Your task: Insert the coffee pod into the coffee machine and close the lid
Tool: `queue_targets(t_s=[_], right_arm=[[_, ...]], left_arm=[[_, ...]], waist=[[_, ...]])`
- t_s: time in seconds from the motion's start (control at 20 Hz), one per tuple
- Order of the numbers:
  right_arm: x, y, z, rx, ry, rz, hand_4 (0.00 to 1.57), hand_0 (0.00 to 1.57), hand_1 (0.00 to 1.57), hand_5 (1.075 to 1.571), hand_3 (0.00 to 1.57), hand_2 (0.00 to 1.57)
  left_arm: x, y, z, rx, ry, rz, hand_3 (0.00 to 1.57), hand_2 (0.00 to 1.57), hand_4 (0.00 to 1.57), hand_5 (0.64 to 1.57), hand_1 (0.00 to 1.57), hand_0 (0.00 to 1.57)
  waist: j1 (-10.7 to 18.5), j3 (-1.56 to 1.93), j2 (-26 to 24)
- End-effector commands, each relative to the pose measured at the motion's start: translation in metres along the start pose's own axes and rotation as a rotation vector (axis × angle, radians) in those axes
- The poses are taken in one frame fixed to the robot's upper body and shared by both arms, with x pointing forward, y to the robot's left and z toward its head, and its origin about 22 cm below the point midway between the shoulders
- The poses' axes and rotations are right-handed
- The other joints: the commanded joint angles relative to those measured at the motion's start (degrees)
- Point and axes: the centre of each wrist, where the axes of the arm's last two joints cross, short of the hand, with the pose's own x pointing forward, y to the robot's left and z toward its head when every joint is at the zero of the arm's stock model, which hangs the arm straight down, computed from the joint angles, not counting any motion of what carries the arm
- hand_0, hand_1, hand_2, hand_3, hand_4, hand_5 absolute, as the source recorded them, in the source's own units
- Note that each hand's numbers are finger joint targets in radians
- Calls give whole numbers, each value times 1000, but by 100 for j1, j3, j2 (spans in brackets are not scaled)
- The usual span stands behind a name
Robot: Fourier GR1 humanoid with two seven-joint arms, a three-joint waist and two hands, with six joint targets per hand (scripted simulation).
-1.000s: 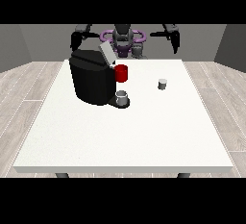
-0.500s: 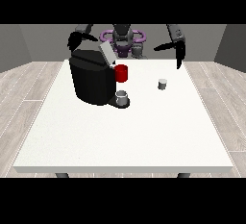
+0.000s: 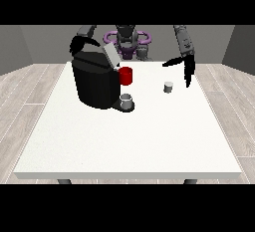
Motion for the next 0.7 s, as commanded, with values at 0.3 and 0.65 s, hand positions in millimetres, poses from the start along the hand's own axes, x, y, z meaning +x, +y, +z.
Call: queue_targets(t_s=[0.3,0.65], right_arm=[[-4,19,-15,-46,64,4,393,0,0,1571,0,0],[-16,5,-17,-32,70,58,423,0,0,1571,0,0]], left_arm=[[0,-41,-24,-89,44,-152,0,375,0,1571,0,0],[-8,-12,-26,-36,80,-226,501,847,0,1571,807,807]], waist=[[137,1,29],[86,1,284]])
